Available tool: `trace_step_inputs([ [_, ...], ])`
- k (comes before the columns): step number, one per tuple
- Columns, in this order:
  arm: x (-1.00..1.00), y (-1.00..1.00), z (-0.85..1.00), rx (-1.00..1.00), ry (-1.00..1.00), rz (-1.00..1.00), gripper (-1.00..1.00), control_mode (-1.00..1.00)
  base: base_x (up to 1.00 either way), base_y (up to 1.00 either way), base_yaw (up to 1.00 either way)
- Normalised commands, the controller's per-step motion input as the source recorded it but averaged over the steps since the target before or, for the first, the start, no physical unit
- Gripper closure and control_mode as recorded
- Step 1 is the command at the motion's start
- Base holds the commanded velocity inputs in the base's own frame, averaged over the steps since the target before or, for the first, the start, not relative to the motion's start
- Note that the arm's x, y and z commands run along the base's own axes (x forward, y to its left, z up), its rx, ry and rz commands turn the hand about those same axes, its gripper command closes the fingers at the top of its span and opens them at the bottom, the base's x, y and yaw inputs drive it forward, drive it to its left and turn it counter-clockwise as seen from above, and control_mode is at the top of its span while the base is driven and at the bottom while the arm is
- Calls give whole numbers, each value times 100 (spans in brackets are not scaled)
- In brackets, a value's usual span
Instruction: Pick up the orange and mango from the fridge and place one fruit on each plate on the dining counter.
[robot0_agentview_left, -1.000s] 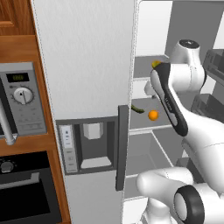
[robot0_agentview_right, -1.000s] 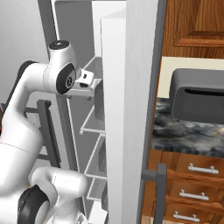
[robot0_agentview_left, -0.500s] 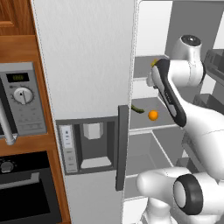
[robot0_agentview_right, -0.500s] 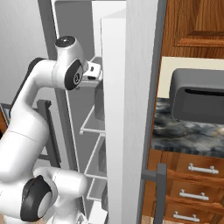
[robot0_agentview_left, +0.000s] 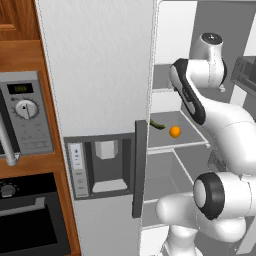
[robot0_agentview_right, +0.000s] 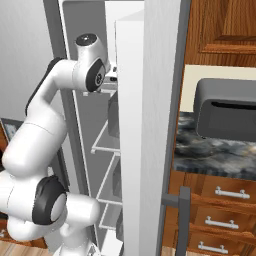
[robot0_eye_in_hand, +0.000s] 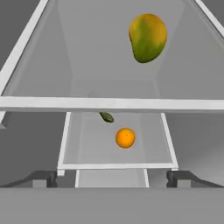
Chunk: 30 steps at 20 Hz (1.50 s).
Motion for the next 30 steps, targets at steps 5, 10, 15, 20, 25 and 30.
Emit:
trace_step_inputs([
  [5,56,-13,13,0,0,0,-100,-100,0,0,0],
  [10,56,-21,3,0,0,0,-100,-100,0,0,0],
  [15,52,-28,0,0,0,0,-100,-100,0,0,0],
  [20,62,-16,0,0,0,0,-100,-100,0,0,0],
  [25,61,-4,-3,0,0,0,-100,-100,0,0,0],
  [30,30,-6,-9,0,0,0,-100,-100,0,0,0],
])
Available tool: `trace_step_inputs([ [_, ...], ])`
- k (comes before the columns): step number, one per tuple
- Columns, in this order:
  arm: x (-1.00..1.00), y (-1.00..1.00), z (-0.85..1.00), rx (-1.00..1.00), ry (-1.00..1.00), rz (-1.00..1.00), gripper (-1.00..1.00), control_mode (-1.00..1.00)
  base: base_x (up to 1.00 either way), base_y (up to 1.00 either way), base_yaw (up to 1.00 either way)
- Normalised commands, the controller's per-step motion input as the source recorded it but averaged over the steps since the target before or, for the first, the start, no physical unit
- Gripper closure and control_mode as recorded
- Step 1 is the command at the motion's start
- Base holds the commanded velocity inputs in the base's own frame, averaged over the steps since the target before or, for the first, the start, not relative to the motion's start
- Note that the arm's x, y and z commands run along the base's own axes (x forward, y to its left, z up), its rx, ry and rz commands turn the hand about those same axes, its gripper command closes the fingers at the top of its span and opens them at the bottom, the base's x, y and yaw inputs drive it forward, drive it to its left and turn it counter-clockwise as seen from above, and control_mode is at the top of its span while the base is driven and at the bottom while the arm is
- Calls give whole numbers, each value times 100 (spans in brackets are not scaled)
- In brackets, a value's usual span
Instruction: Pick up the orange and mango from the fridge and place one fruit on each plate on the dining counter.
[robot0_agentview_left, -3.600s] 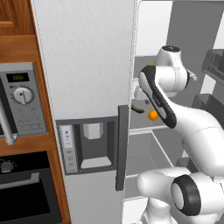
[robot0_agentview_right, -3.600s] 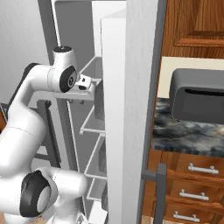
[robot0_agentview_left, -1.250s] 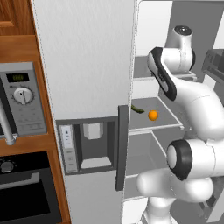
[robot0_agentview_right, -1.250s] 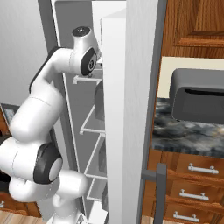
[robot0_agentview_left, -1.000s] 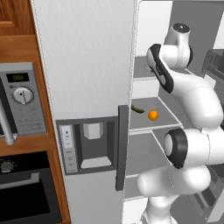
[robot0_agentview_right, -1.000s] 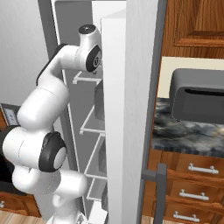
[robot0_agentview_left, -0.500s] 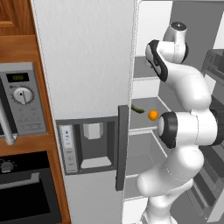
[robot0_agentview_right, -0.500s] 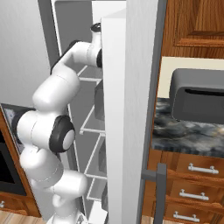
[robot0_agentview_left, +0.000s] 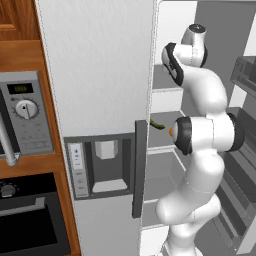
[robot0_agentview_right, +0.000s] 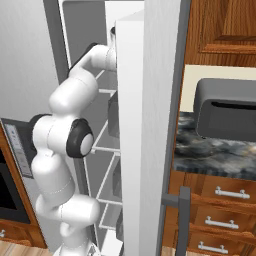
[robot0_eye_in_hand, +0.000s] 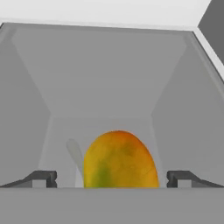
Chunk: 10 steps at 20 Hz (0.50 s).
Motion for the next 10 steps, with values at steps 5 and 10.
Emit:
trace_step_inputs([
  [5,-1,-6,-7,0,3,0,-100,-100,0,0,0],
  [10,0,0,-27,0,5,0,-100,-100,0,0,0],
])
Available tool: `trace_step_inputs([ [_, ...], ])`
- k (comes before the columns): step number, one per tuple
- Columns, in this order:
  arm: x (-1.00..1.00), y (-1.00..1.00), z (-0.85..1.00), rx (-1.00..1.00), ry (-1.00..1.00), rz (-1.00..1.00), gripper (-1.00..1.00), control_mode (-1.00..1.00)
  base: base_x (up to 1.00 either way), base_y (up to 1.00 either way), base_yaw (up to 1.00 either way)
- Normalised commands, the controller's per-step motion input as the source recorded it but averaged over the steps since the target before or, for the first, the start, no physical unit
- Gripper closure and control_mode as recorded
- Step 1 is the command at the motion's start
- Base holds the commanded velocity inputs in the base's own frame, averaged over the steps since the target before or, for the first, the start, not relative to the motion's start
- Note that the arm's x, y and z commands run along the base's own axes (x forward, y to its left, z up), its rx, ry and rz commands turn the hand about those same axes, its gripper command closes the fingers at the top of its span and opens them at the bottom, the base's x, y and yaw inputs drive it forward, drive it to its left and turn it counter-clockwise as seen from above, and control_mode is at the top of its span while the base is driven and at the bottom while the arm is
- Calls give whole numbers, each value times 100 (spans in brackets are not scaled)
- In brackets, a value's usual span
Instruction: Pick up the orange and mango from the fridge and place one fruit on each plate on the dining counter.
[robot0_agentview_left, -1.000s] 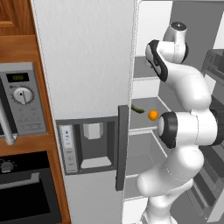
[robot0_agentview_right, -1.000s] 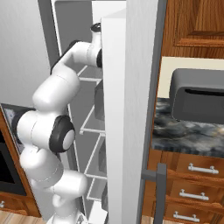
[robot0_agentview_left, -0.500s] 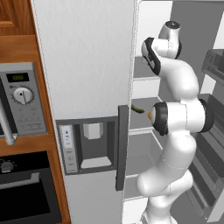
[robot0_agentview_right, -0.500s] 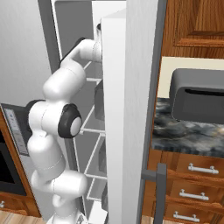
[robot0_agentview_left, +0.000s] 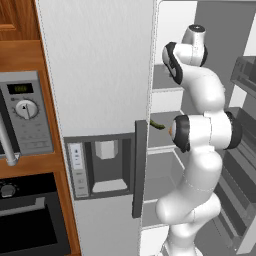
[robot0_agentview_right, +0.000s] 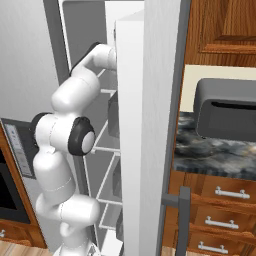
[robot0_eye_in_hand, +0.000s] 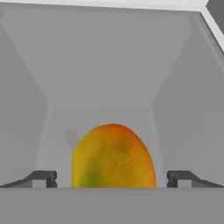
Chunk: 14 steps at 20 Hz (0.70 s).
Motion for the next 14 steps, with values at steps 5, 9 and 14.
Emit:
trace_step_inputs([
  [5,-1,0,-31,0,2,0,-100,-100,0,0,0],
  [9,-4,0,-37,0,1,0,100,-100,0,0,0],
  [14,-15,8,-25,0,-4,1,100,-100,0,0,0],
])
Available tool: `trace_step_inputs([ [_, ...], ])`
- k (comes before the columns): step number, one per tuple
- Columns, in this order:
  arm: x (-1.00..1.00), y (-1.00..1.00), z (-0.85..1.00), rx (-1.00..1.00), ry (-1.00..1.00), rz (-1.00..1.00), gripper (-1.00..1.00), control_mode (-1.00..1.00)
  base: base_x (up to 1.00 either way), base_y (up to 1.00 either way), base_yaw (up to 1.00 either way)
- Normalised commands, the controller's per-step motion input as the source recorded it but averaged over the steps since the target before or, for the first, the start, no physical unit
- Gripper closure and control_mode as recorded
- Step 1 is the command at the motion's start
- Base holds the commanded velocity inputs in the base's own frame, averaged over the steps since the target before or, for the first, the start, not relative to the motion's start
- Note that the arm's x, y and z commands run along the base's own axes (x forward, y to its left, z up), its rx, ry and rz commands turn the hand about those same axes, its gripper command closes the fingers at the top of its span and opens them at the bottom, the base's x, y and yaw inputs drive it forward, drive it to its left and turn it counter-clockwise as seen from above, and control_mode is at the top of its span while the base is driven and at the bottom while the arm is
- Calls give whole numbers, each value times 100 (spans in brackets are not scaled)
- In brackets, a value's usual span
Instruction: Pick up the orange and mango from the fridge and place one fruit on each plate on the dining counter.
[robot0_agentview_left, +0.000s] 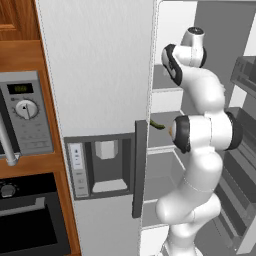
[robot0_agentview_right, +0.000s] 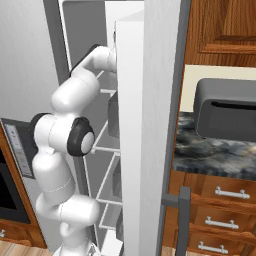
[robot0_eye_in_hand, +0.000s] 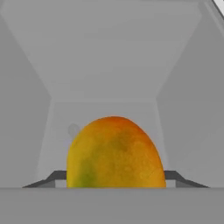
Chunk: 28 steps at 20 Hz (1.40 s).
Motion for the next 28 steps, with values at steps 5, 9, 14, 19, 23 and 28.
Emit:
trace_step_inputs([
  [5,-99,25,4,0,-12,2,100,-100,0,0,0],
  [9,-100,32,0,0,-9,0,100,-100,0,0,0],
  [14,-100,31,0,0,-6,0,100,-100,0,0,0],
  [19,-100,22,1,0,-4,0,100,-100,0,0,0],
  [23,-100,10,2,0,-2,0,100,-100,0,0,0],
  [28,-91,11,1,0,-1,1,100,-100,0,0,0],
])
